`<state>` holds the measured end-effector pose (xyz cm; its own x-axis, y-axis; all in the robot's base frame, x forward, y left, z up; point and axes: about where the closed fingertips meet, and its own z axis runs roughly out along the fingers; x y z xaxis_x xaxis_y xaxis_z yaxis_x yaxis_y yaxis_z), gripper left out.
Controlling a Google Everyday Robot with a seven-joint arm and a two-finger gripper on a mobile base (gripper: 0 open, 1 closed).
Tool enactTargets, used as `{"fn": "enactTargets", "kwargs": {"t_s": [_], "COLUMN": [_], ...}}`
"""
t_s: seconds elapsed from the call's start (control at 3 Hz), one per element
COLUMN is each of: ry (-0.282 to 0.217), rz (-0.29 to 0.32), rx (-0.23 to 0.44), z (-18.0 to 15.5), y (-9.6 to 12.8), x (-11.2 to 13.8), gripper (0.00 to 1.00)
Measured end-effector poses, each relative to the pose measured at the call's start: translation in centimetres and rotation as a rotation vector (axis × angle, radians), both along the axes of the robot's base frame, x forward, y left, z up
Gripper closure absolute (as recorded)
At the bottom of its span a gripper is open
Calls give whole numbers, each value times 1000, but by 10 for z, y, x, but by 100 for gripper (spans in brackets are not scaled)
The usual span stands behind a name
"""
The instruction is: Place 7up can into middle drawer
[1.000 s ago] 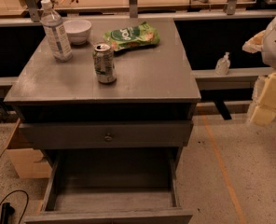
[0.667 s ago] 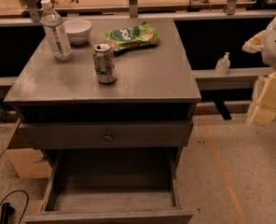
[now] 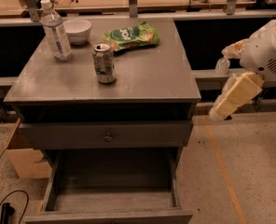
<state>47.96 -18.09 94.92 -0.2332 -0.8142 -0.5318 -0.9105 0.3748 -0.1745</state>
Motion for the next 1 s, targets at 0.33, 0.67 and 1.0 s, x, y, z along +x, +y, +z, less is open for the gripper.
{"fn": "enactTargets", "kwargs": {"t_s": [0.33, 0.67, 1.0], "ry": [-68, -155, -200], "rz": [7, -22, -50], "rx": [247, 428, 431], "z": [-1, 18, 26], "y": [48, 115, 110], "x": [27, 50, 61], "gripper": [0, 0, 0]}}
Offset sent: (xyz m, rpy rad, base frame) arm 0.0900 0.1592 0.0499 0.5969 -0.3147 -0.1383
